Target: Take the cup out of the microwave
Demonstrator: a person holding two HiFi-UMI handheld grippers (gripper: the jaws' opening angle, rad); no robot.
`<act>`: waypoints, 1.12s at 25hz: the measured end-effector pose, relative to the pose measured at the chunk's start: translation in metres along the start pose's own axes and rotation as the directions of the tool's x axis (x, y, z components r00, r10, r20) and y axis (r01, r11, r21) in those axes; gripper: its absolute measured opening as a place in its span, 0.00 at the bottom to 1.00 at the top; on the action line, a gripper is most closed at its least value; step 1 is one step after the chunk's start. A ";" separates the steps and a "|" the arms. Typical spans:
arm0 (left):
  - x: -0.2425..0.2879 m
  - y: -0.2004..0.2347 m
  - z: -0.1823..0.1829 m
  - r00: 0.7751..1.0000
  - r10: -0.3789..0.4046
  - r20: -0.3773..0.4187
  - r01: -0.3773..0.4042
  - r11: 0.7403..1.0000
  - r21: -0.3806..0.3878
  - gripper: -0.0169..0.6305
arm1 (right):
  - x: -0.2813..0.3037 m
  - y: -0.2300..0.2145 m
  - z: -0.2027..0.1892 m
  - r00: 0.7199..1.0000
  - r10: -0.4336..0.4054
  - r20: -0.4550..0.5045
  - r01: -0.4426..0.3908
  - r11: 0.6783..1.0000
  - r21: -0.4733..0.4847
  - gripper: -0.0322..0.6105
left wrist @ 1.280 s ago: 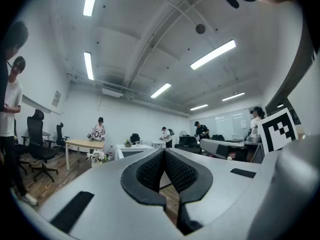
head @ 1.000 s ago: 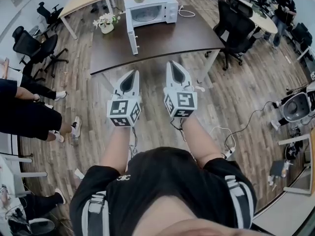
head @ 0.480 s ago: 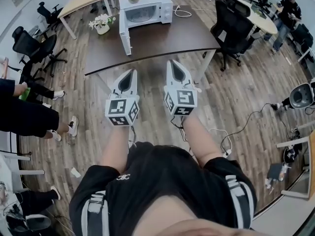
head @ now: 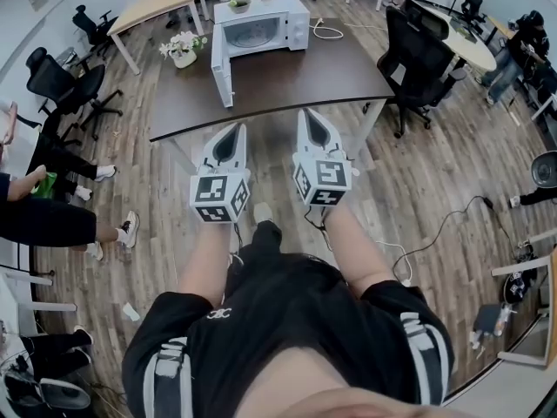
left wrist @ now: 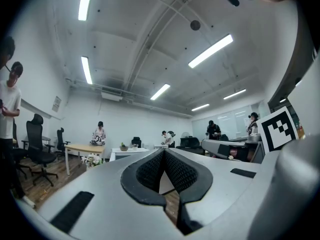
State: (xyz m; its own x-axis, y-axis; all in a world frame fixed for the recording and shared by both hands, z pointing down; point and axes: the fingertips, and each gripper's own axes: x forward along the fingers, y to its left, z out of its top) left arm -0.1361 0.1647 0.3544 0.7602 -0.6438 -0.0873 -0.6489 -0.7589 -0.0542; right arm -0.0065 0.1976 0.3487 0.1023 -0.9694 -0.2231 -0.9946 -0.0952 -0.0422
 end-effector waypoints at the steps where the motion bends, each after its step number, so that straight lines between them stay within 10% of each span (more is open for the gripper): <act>1: 0.007 0.004 -0.002 1.000 0.002 0.002 -0.002 1.000 0.001 0.03 | 0.007 -0.001 -0.002 1.000 0.002 0.002 -0.002 1.000 -0.001 0.05; 28: 0.401 0.211 -0.036 0.998 -0.050 -0.030 0.049 0.998 -0.027 0.03 | 0.421 -0.108 -0.084 0.998 -0.012 -0.054 0.010 0.999 -0.032 0.05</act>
State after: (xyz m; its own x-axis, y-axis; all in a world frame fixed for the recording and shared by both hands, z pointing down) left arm 0.0328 -0.2574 0.3436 0.7922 -0.6078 -0.0546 -0.6098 -0.7919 -0.0312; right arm 0.1420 -0.2193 0.3415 0.1130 -0.9791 -0.1692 -0.9936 -0.1125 -0.0130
